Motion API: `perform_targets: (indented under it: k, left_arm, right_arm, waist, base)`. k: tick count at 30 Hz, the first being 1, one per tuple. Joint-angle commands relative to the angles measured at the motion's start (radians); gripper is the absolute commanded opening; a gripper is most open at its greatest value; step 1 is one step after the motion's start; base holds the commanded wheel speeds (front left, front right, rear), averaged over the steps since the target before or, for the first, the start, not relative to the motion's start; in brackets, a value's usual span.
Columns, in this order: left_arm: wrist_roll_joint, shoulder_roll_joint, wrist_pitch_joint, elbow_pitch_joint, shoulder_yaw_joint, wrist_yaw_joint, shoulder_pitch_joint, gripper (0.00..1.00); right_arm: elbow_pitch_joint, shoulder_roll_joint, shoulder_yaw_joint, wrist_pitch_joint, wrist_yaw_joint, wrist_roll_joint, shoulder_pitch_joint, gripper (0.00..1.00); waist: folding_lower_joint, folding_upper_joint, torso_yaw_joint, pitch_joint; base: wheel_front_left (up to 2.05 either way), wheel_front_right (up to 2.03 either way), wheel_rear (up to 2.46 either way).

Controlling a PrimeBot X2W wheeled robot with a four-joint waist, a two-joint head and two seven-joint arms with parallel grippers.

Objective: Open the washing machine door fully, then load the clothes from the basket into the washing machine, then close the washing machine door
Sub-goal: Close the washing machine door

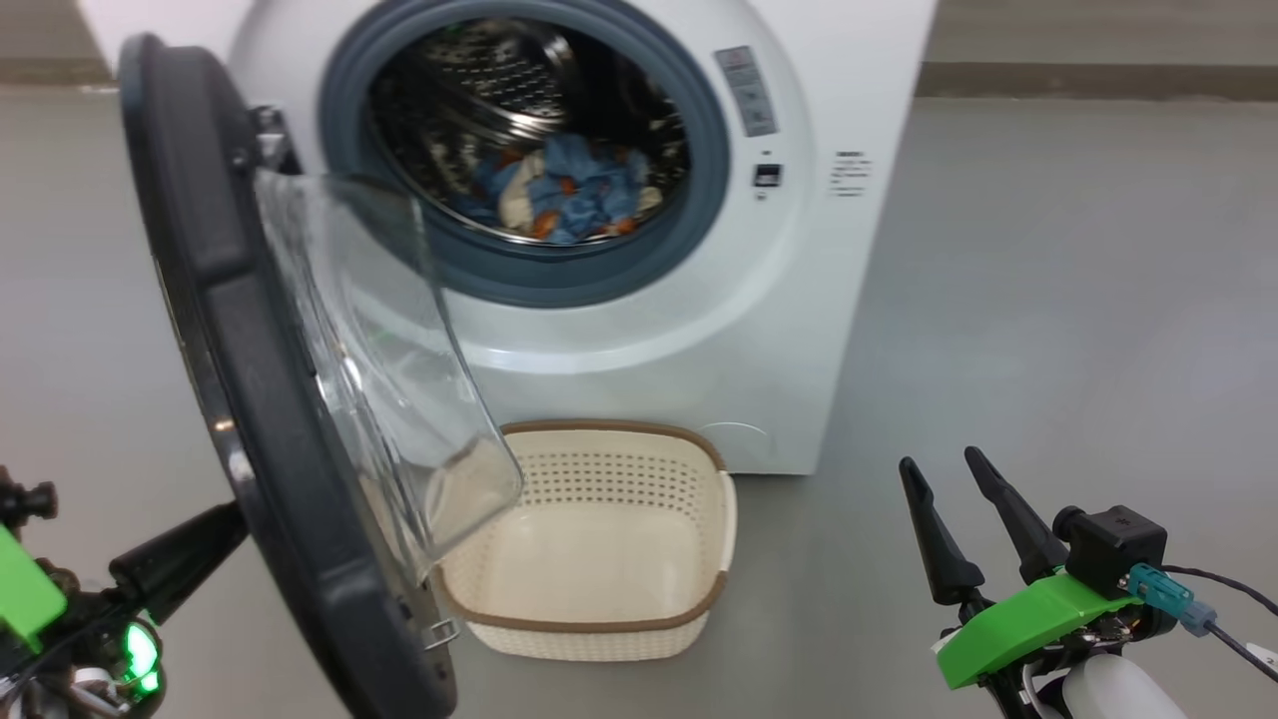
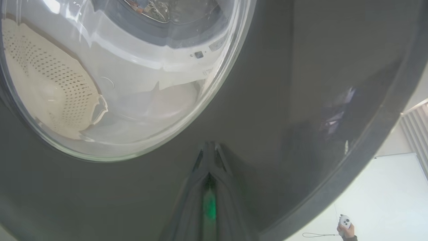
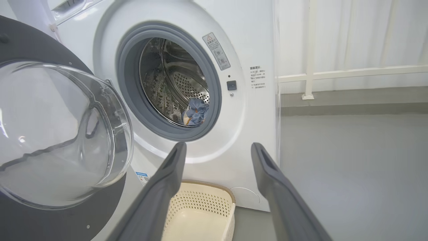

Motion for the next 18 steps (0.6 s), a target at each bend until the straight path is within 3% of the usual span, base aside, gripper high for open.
perform_targets:
  k: [1,10,18]
  left_arm:
    - [-0.008,0.01,-0.002,-0.046,0.028,-0.003,-0.032,0.0]
    - [0.004,-0.024,-0.053,-0.046,0.042,-0.027,-0.056,0.0]
    - [0.023,-0.042,-0.093,-0.046,0.048,-0.049,-0.079,0.0]
  right_arm:
    - [-0.027,-0.001,0.011,-0.008,0.008,-0.003,-0.019,1.0]
    - [-0.029,0.015,0.017,-0.008,0.008,-0.003,-0.023,1.0]
    - [-0.033,0.019,0.015,-0.008,0.008,-0.008,-0.024,1.0]
  waist:
    - [0.0,0.0,-0.07,0.011]
    - [0.0,0.0,-0.21,0.032]
    - [0.0,0.0,-0.281,0.048]
  base:
    - [0.0,0.0,0.0]
    - [0.0,0.0,0.0]
    - [0.0,0.0,0.0]
